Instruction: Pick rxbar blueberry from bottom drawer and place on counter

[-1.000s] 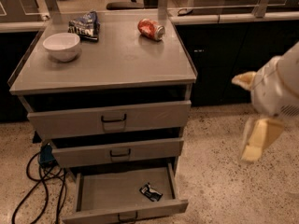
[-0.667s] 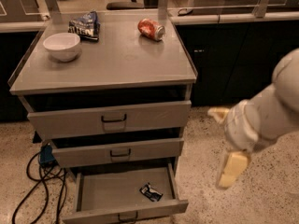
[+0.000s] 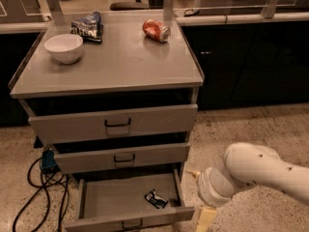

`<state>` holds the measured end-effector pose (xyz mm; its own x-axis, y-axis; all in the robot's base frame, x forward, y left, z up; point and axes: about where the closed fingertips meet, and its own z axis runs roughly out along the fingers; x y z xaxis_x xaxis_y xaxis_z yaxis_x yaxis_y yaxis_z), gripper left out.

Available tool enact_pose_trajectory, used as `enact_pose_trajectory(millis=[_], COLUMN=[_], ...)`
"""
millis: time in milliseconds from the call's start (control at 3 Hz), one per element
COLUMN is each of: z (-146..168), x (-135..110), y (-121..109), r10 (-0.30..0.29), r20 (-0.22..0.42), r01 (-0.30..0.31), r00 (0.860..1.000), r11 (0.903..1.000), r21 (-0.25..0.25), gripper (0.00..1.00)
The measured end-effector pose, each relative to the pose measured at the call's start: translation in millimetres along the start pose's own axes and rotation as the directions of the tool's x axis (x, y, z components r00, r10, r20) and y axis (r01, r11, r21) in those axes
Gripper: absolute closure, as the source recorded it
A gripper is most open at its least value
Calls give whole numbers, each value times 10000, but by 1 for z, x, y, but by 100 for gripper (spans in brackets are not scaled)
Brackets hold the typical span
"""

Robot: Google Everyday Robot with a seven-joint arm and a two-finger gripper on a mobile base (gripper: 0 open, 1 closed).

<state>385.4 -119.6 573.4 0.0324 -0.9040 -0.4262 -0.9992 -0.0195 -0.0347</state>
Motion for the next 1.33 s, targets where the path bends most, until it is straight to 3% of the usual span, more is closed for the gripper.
enact_pose_trajectory(millis=[333, 667, 1000, 1333], z=[61, 73, 94, 140], x=[12, 11, 21, 22], y=[-19, -38, -34, -38], r10=[91, 172, 868, 991], r20=[586, 900, 1075, 969], r01=[-121, -283, -997, -1113], r00=[9982, 9958, 9904, 9904], r11=[9986, 9919, 9877, 9853], r21=[514, 1237, 1208, 1299], gripper=[0, 0, 0, 0])
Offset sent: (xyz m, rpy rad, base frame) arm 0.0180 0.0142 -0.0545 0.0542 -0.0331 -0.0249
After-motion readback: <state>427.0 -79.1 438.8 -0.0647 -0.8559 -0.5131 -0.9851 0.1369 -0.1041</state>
